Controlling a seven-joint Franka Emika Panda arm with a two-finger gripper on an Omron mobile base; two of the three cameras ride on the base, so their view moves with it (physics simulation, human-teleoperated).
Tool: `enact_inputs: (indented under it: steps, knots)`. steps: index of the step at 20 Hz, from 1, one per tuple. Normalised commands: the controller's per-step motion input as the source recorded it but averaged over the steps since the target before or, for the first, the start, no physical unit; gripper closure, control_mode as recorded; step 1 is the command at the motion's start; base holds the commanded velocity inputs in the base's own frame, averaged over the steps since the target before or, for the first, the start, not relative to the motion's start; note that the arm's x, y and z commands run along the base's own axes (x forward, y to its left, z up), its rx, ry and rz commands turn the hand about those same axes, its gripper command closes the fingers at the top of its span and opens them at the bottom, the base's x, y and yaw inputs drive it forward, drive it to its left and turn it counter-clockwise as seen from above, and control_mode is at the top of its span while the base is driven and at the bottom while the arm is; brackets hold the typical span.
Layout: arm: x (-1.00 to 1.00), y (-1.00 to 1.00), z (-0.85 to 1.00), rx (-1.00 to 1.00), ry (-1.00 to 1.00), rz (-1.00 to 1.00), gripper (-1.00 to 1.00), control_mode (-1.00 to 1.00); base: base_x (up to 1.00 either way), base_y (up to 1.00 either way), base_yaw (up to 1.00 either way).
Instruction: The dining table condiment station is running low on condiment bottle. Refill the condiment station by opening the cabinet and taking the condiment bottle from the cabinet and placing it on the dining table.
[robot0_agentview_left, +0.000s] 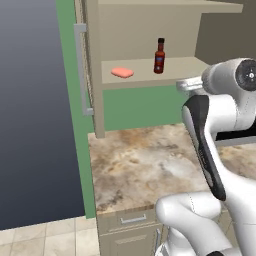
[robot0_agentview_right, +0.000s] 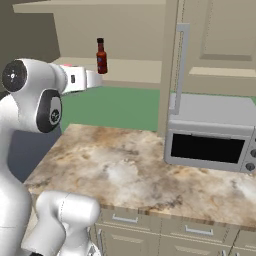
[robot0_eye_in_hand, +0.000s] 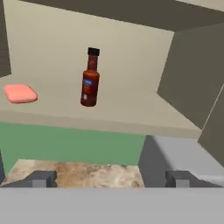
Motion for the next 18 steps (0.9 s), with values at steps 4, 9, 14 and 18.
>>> enact_inputs:
  steps: [4, 9, 14, 18]
  knots:
    - [0.43, 0.24, 0.0, 0.43, -0.39, 0.04, -1.0, -1.0, 0.0, 0.0, 0.0]
    - [0.3, 0.0, 0.06, 0.02, -0.04, 0.0, -1.0, -1.0, 0.0, 0.0, 0.0]
    - [0.34, 0.09, 0.0, 0.0, 0.06, 0.0, -1.0, -1.0, 0.0, 0.0, 0.0]
    - [0.44, 0.01, 0.0, 0.0, 0.0, -0.01, -1.0, -1.0, 0.0, 0.0, 0.0]
